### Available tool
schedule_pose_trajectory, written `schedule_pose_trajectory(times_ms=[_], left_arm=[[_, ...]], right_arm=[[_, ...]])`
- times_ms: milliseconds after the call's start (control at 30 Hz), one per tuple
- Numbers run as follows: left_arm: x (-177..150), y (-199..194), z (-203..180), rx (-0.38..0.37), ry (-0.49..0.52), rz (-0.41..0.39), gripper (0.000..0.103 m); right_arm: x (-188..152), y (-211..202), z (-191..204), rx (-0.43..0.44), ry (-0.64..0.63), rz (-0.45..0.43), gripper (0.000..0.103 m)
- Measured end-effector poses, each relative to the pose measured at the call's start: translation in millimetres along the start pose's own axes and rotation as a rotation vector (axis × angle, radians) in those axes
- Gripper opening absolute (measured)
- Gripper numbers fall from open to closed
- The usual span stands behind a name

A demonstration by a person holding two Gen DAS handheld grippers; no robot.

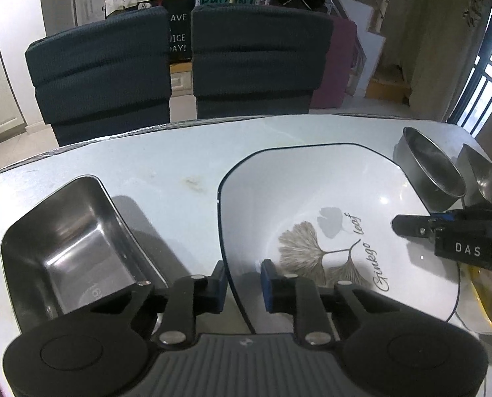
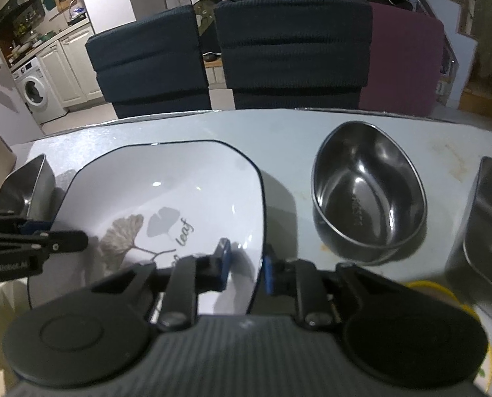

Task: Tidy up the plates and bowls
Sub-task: 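Close the left tool on the plate rim while the right tool grips the rim and lifts, then carry the white ginkgo plate with both tools across the table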

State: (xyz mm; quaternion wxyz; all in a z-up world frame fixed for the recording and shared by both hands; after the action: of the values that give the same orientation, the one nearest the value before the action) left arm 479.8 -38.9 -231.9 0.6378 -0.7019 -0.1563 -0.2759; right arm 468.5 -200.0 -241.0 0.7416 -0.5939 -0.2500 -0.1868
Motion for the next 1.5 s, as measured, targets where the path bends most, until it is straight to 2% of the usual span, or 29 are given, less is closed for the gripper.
schedule_pose_trajectory(times_ms=[200,367,767,933,1067,1333,1500], left_arm=[[8,-15,4,-0.005,-0.041,-0.052,0.017],[15,-42,3,0.004,-0.039,-0.101,0.017],[13,-142,-13,0.001,-0.043,-0.193,0.016],[-8,-184,-28,-0.010,-0.057,-0.216,0.016],[-33,-207,-42,-0.010,-0.043,-0.217,0.016],[-85,-233,-64,-0.017,-0.055,-0.210,0.016],[-117,-232,-80,-0.027,-0.060,-0.179,0.016]], right_arm=[[0,-8,-1,-0.018,0.008,-0.019,0.024],[6,-28,4,-0.024,0.013,-0.059,0.023],[9,-123,23,0.000,0.004,-0.194,0.019],[0,-168,27,-0.002,0.013,-0.231,0.017],[-20,-194,27,-0.001,0.020,-0.245,0.017],[-70,-229,29,-0.011,0.021,-0.234,0.016],[-104,-236,20,-0.017,0.038,-0.198,0.016]])
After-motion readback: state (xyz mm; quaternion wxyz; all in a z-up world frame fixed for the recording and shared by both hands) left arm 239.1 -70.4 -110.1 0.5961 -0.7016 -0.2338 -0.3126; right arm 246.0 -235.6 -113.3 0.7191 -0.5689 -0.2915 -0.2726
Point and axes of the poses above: each gripper's, at about its wrist camera, not at the fingertips, and y roughly the way its jaws point, z to its left, x to its top, the point moved 10 cm from there along y, roughly the way its jaws point, and after that the axes turned 3 degrees about x, right-handed, at the moved point
